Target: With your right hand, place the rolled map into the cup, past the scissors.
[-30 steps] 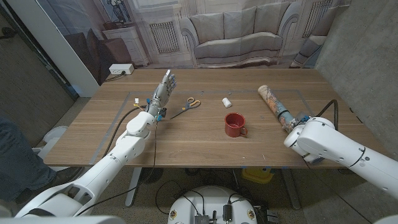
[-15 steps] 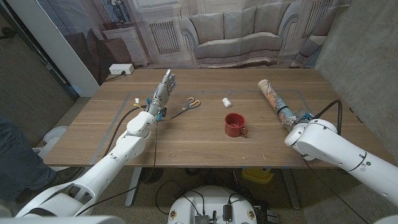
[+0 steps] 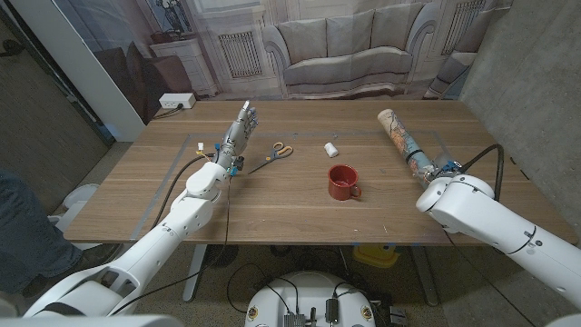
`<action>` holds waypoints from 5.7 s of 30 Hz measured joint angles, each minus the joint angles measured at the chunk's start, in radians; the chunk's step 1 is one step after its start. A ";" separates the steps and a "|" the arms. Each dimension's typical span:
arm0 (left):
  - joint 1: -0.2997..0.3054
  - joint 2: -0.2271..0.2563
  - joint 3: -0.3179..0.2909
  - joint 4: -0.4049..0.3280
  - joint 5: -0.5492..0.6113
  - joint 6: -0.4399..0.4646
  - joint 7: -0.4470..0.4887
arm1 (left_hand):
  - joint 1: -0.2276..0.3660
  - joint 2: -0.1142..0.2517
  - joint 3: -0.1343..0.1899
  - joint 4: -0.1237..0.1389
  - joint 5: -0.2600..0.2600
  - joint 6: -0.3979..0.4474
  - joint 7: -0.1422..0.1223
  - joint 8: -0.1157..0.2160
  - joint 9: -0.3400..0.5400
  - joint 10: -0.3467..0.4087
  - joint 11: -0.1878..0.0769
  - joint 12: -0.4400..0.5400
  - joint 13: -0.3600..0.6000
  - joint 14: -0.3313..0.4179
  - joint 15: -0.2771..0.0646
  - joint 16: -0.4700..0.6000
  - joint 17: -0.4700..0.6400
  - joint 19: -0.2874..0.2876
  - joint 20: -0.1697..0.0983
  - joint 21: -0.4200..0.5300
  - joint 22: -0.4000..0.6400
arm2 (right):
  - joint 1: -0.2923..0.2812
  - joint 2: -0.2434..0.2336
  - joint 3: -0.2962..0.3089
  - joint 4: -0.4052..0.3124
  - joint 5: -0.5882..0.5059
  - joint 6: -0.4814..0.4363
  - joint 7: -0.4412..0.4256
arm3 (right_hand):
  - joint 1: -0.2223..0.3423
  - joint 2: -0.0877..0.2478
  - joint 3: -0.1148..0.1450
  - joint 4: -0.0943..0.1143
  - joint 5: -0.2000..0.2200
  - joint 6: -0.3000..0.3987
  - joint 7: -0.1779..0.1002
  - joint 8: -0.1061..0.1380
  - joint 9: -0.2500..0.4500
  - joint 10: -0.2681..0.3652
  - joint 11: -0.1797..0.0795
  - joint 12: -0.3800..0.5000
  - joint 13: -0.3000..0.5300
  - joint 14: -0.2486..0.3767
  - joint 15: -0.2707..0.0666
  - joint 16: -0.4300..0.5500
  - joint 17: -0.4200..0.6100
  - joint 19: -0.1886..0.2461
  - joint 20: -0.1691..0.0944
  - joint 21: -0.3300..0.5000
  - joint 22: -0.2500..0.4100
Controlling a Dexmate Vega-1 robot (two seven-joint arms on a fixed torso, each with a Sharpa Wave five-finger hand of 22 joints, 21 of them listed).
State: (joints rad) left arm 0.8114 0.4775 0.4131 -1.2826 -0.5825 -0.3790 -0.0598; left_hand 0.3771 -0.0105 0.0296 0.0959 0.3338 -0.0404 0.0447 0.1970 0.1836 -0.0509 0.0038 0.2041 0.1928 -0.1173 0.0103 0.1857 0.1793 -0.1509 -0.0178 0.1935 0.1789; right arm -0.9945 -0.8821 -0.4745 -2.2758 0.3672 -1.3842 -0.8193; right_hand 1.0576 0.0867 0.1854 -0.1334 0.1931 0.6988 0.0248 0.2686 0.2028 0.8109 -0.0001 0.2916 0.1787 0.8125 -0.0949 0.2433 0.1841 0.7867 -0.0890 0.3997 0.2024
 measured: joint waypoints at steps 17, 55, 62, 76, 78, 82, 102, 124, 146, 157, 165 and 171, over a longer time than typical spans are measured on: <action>-0.001 -0.002 0.003 -0.011 0.008 -0.002 0.012 | 0.004 0.004 -0.001 0.001 0.000 0.000 0.000 0.000 0.000 0.000 0.000 0.000 0.000 0.000 0.000 0.000 0.000 0.000 0.000 0.000 0.000 | -0.035 -0.004 0.024 -0.062 -0.128 -0.005 0.018 | 0.005 0.005 0.000 0.000 -0.001 0.002 -0.002 -0.007 0.000 0.007 -0.007 -0.010 0.001 0.005 -0.004 -0.009 0.000 0.000 0.000 0.004 0.000; 0.004 0.012 -0.003 -0.033 0.012 0.007 0.016 | 0.001 0.007 -0.009 0.001 0.000 0.000 0.000 0.000 0.000 0.000 0.000 0.000 0.000 0.000 0.000 0.000 0.000 0.000 0.000 0.000 0.000 | -0.225 0.056 0.201 -0.108 -0.281 0.305 0.051 | 0.014 0.014 0.000 0.000 -0.006 0.024 -0.005 -0.019 0.004 0.025 -0.011 -0.025 0.001 0.025 -0.007 -0.018 0.000 0.007 -0.004 0.011 0.000; -0.002 0.012 -0.003 -0.026 0.010 0.006 0.008 | 0.004 0.009 -0.012 -0.002 0.000 0.000 0.000 0.000 0.000 0.000 0.000 0.000 0.000 0.000 0.000 0.000 0.000 0.000 0.000 0.000 0.000 | -0.265 0.077 0.243 -0.108 -0.281 0.305 0.051 | 0.014 0.014 0.000 0.000 -0.008 0.024 -0.006 -0.019 0.004 0.025 -0.011 -0.025 0.001 0.025 -0.007 -0.022 0.000 0.007 -0.004 0.015 0.000; -0.013 0.009 -0.003 -0.002 0.001 0.001 -0.012 | 0.004 0.009 -0.015 0.001 0.000 0.004 0.004 0.000 0.000 0.000 0.000 0.000 0.000 0.000 0.000 0.000 0.000 0.000 0.000 0.000 0.000 | -0.316 0.123 0.295 -0.087 -0.307 0.564 0.064 | 0.015 0.015 0.000 0.000 -0.008 0.031 -0.006 -0.026 0.005 0.025 -0.011 -0.029 0.000 0.025 -0.007 -0.025 0.000 0.007 -0.004 0.015 0.000; -0.013 0.009 -0.003 -0.001 0.000 0.000 -0.014 | 0.004 0.009 -0.015 0.001 0.000 0.004 0.004 0.000 0.000 0.000 0.000 0.000 0.000 0.000 0.000 0.000 0.000 0.000 0.000 0.000 0.000 | -0.323 0.130 0.301 -0.083 -0.309 0.590 0.066 | 0.015 0.015 0.000 0.000 -0.008 0.031 -0.006 -0.026 0.005 0.025 -0.011 -0.033 0.000 0.025 -0.007 -0.025 0.000 0.007 -0.004 0.015 0.000; -0.014 0.009 -0.003 0.000 -0.002 -0.002 -0.016 | 0.004 0.009 -0.015 0.001 0.000 0.004 0.004 0.000 0.000 0.000 0.000 0.000 0.000 0.000 0.000 0.000 0.000 0.000 0.000 0.000 0.000 | -0.335 0.143 0.314 -0.071 -0.311 0.610 0.067 | 0.016 0.015 0.000 0.000 -0.008 0.030 -0.006 -0.026 0.004 0.025 -0.011 -0.033 0.001 0.030 -0.009 -0.025 0.000 0.007 -0.004 0.015 0.000; -0.027 0.004 -0.002 0.026 -0.006 -0.003 -0.031 | 0.007 0.012 -0.020 0.001 0.000 0.004 0.004 0.000 0.000 0.000 0.000 0.000 0.000 0.000 0.000 0.000 0.000 0.000 0.000 0.000 0.000 | -0.360 0.187 0.336 -0.027 -0.335 0.867 0.108 | 0.018 0.018 0.000 0.000 -0.008 0.034 -0.009 -0.031 0.004 0.039 -0.014 -0.037 0.005 0.037 -0.009 -0.029 -0.001 0.007 -0.004 0.022 0.005; -0.030 0.007 -0.001 0.022 -0.006 0.001 -0.028 | 0.009 0.014 -0.028 0.001 0.000 0.004 0.004 0.000 0.000 0.000 0.000 0.000 0.000 0.000 0.000 0.000 0.000 0.000 0.000 0.000 0.000 | -0.387 0.219 0.385 0.063 -0.291 1.126 0.197 | 0.019 0.018 0.000 0.000 -0.012 0.034 -0.010 -0.037 0.009 0.043 -0.018 -0.045 0.005 0.037 -0.008 -0.033 0.005 0.007 -0.004 0.023 0.005; -0.030 0.003 0.001 0.021 -0.003 0.001 -0.026 | 0.009 0.015 -0.028 0.001 0.000 0.004 0.004 0.000 0.000 0.000 0.000 0.000 0.000 0.000 0.000 0.000 0.000 0.000 0.000 0.000 0.000 | -0.362 0.257 0.387 0.179 -0.201 1.478 0.345 | 0.025 0.024 0.000 0.000 -0.016 0.035 -0.015 -0.043 0.008 0.048 -0.024 -0.052 0.005 0.037 -0.008 -0.036 0.004 0.003 0.000 0.022 0.004; -0.021 0.005 0.001 0.009 -0.002 0.001 -0.016 | 0.013 0.019 -0.032 -0.003 0.000 0.004 0.004 0.000 0.000 0.000 0.000 0.000 0.000 0.000 0.000 0.000 0.000 0.000 0.000 0.000 0.000 | -0.341 0.260 0.375 0.216 -0.150 1.564 0.418 | 0.025 0.024 0.000 0.000 -0.016 0.035 -0.015 -0.045 0.009 0.048 -0.024 -0.060 0.005 0.037 -0.008 -0.036 0.004 0.003 0.000 0.025 0.004; -0.012 0.008 -0.001 -0.002 -0.001 0.003 -0.009 | 0.013 0.019 -0.037 0.001 0.000 0.004 0.004 0.000 0.000 0.000 0.000 0.000 0.000 0.000 0.000 0.000 0.000 0.000 0.000 0.000 0.000 | -0.331 0.253 0.368 0.229 -0.139 1.600 0.451 | 0.029 0.023 0.000 0.000 -0.016 0.035 -0.015 -0.046 0.009 0.044 -0.027 -0.060 0.005 0.037 -0.008 -0.036 0.004 0.003 0.000 0.030 0.005; -0.006 0.011 -0.003 -0.011 -0.001 0.003 -0.005 | 0.013 0.019 -0.037 0.001 0.000 0.004 0.004 0.000 0.000 0.000 0.000 0.000 0.000 0.000 0.000 0.000 0.000 0.000 0.000 0.000 0.000 | -0.327 0.248 0.365 0.235 -0.139 1.621 0.468 | 0.031 0.021 0.000 0.000 -0.016 0.036 -0.015 -0.049 0.009 0.048 -0.031 -0.060 0.005 0.037 -0.008 -0.036 0.004 -0.002 0.005 0.030 0.005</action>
State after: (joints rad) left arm 0.8059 0.4885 0.4101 -1.2931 -0.5830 -0.3759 -0.0646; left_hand 0.3902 0.0080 -0.0072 0.0968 0.3338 -0.0368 0.0483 0.1970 0.1836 -0.0510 0.0038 0.2041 0.1927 -0.1173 0.0103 0.1857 0.1793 -0.1509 -0.0178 0.1935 0.1789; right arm -1.3211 -0.6345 -0.1098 -2.0406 0.2284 0.2367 -0.3514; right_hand 1.0884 0.1081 0.1855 -0.1334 0.1773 0.7344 0.0098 0.2198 0.2116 0.8592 -0.0313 0.2314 0.1834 0.8491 -0.1033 0.2069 0.1884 0.7846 -0.0835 0.4299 0.2073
